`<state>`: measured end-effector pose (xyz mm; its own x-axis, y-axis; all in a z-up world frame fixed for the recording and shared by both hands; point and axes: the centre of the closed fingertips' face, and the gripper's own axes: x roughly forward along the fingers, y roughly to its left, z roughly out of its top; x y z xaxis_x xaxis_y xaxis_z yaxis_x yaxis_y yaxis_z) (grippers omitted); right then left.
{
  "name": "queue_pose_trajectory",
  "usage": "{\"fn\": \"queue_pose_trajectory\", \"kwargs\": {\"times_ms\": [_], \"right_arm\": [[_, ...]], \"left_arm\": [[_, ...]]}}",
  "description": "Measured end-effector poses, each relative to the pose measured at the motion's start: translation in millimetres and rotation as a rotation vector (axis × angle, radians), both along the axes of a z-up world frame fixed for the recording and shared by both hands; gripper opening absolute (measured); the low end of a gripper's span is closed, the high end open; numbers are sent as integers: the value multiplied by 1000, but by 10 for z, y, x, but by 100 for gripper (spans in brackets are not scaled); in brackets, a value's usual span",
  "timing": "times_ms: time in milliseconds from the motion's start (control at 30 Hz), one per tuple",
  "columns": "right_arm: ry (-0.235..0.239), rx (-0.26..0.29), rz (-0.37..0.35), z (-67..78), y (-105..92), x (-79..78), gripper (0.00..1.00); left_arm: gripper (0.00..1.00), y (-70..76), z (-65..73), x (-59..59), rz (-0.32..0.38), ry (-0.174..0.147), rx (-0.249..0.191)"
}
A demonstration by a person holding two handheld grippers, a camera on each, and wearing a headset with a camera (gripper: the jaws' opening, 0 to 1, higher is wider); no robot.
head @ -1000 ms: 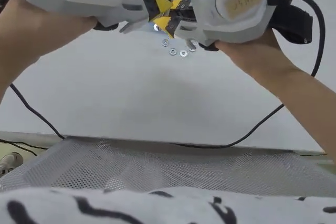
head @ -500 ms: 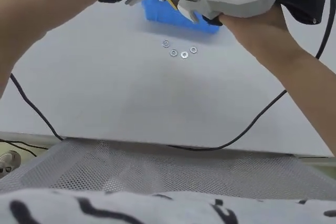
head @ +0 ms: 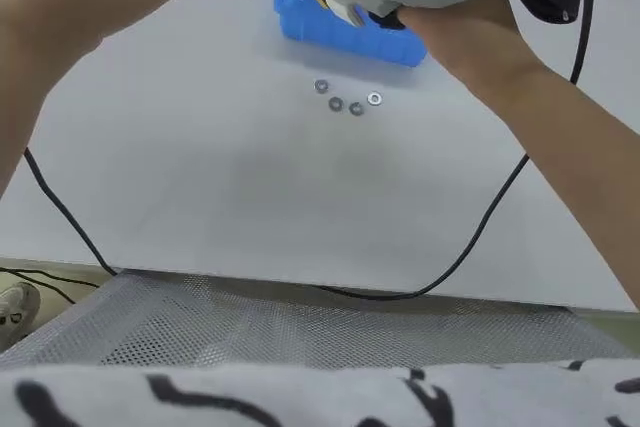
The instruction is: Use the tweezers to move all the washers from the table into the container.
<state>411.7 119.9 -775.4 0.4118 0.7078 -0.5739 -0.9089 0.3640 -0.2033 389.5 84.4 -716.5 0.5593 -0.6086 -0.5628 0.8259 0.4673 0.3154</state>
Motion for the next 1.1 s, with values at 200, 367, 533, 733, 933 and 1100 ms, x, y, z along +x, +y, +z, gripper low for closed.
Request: {"fn": "queue_pose_trajectory", "kwargs": {"times_ms": [200,367,533,733,933,1100], "right_arm": [[9,-8,4,-34,-21,-67,4],[25,-4,3,-54,-40,-138,4],[41,6,0,-83,-40,-172,4],[47,7,3,-106,-54,-215,4],[42,0,3,-144,-53,-185,4],[36,-11,0,-186,-31,-101,5]], "left_arm": [[0,-14,-47,-31,-8,7,14],[0,-17,-84,-58,-8,20,14],[0,-24,-92,-109,-8,25,16],[0,-45,-102,-167,-12,36,14],[0,-43,-136,-163,-10,27,29],[0,-17,-185,-66,-1,23,46]]}}
